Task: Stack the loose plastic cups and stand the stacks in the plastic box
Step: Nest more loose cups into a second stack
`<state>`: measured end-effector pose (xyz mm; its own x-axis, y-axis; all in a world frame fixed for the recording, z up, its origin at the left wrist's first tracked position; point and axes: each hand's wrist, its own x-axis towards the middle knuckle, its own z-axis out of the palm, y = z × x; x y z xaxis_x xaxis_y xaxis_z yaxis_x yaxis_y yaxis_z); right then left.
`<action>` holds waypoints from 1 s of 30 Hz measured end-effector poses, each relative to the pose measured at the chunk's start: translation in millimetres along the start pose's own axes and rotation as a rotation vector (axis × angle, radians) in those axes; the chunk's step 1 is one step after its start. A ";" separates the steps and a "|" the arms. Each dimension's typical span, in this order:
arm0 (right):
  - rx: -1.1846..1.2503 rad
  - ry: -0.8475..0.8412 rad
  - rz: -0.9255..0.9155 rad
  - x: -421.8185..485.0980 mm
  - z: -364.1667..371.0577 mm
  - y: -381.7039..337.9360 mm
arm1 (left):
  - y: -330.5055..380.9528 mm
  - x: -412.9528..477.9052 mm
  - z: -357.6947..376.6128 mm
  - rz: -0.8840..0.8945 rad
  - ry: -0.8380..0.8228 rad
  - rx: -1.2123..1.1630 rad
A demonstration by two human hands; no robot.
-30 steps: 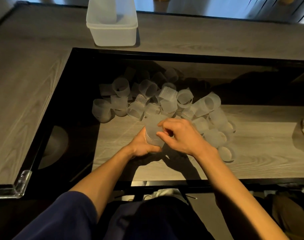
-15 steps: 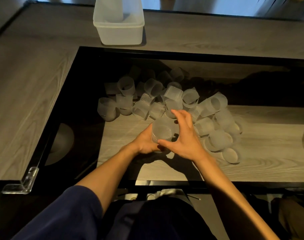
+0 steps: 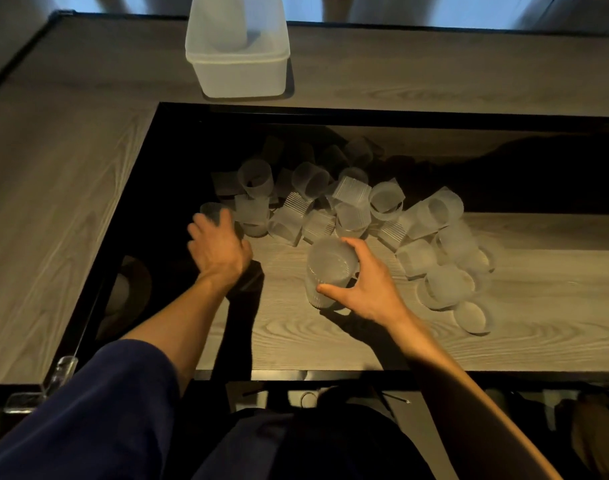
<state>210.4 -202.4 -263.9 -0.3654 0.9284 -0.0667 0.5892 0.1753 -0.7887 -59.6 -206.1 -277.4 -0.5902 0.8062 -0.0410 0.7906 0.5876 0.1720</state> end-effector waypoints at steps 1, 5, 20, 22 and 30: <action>-0.001 0.000 0.001 1.2 -0.4 0.3 | -5.4 5.9 -1.3 -0.038 -0.021 -0.010; -0.006 -0.001 -0.010 5.7 -1.2 -1.7 | -16.6 19.2 -4.6 -0.118 -0.183 -0.062; -0.007 0.002 -0.018 5.6 -0.2 -2.3 | -2.2 -12.7 12.2 0.049 -0.152 -0.164; 0.000 0.008 -0.017 4.6 0.6 -2.3 | -0.5 -21.0 11.9 0.080 -0.114 -0.266; 0.050 0.016 -0.020 1.3 3.9 -2.6 | 6.4 -45.5 0.1 0.213 0.149 -0.673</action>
<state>205.6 -202.9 -264.4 -0.3656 0.9299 -0.0411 0.5448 0.1780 -0.8195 -27.7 -239.0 -274.5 -0.4880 0.8524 0.1878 0.6482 0.2097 0.7321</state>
